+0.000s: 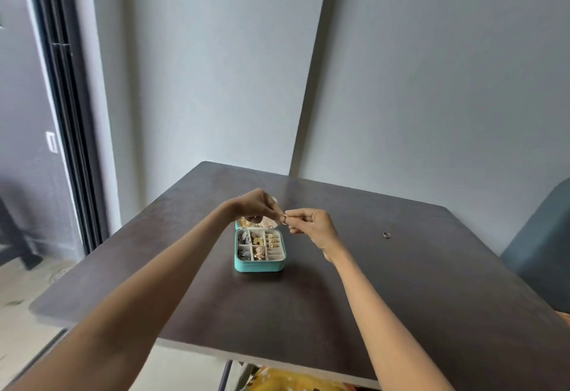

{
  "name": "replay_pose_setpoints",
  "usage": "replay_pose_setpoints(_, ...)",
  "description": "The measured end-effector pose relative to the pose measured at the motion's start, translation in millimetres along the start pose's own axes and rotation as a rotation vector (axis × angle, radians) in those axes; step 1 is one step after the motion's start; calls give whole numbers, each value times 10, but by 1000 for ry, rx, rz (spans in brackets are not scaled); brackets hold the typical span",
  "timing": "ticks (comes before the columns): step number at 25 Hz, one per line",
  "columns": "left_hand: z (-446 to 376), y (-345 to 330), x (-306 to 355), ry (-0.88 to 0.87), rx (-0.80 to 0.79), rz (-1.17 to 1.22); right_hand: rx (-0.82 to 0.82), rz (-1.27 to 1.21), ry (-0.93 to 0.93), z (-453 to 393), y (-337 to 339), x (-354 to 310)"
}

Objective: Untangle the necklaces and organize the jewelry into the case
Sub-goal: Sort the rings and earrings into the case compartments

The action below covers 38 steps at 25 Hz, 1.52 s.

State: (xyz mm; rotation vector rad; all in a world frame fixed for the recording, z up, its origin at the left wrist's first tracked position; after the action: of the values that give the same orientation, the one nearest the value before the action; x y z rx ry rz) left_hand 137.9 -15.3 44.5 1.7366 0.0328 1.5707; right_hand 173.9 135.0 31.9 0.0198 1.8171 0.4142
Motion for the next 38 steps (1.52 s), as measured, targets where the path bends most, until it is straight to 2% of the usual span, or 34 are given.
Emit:
replay_pose_setpoints(6,98,-42,-79,166,-250,-391,-215,236,-32,95,-187,107)
replay_pose_setpoints(11,-22,-202,-83,212,-257,-571,-276,424,-25,126,-194,95)
replay_pose_setpoints(21,-83,-227,-96,229,-245,-647,-364,546,5,114,-259,8)
replay_pose_setpoints(26,-70,-236,-105,231,-245,-618,-257,356,-91,145,-220,134)
replay_pose_setpoints(38,-71,-220,-129,249,-250,-578,-273,338,-175,77,-274,215)
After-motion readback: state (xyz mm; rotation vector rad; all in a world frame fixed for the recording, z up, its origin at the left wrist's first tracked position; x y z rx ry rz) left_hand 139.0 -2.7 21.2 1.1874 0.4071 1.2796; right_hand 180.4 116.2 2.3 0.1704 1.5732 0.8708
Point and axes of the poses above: each hand's wrist, its own z-axis away from the middle knuckle, its own y-axis out of the back of the hand, x = y × z, the point moved 6 cm from there along -z, towards the middle knuckle, and after that the axes turned 4 degrees about -x, right-handed, at the moved point
